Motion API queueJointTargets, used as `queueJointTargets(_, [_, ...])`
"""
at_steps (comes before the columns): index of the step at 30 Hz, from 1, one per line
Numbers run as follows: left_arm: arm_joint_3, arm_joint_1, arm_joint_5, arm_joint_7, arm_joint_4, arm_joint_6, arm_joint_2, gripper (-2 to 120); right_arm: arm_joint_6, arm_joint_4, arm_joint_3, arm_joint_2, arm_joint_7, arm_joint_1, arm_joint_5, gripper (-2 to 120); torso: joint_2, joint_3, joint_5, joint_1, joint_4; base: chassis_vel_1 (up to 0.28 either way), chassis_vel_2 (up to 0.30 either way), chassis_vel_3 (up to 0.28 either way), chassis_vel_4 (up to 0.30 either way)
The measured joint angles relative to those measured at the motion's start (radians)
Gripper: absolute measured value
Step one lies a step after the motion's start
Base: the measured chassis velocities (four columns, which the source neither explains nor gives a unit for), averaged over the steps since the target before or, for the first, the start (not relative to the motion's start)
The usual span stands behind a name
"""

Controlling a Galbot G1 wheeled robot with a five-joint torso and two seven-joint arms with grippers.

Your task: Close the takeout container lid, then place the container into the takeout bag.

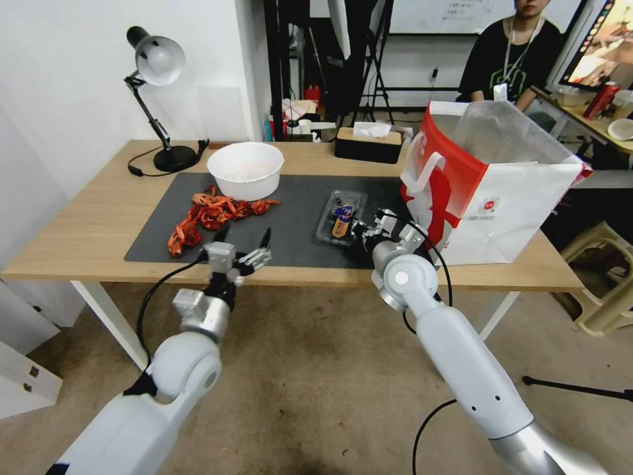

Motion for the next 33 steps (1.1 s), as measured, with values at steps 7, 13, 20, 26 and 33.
queueJointTargets(7, [-0.089,0.128,0.047,0.013,-0.010,-0.066,-0.031,100,0.000,0.003,0.003,-0.007,-0.003,-0.002,0.000,0,0.000,0.000,0.0000,0.000,-0.0001,0.000,0.000,0.000,0.000])
queueJointTargets(13, [-0.123,0.240,0.072,0.014,-0.011,-0.133,-0.065,100,0.001,0.006,0.003,-0.011,-0.004,-0.002,0.000,0,0.000,0.000,0.0000,0.000,-0.0002,0.000,0.000,0.000,0.000])
queueJointTargets(20, [-0.129,0.286,0.073,0.018,-0.002,-0.158,-0.075,100,0.001,0.020,0.003,-0.017,-0.004,-0.002,0.009,0,0.000,0.000,-0.0001,0.000,-0.0003,0.000,0.000,0.000,0.000])
queueJointTargets(26, [-0.134,0.283,0.072,0.018,0.004,-0.158,-0.074,100,-0.009,0.099,0.016,-0.026,0.011,0.015,0.063,0,0.000,0.000,0.0000,0.000,-0.0003,0.000,0.000,0.000,0.000])
queueJointTargets(33, [-0.139,0.281,0.070,0.018,0.006,-0.158,-0.077,100,-0.033,0.218,0.063,-0.062,0.036,0.064,0.141,0,0.000,0.000,0.0000,0.000,-0.0001,0.000,0.000,0.000,0.000])
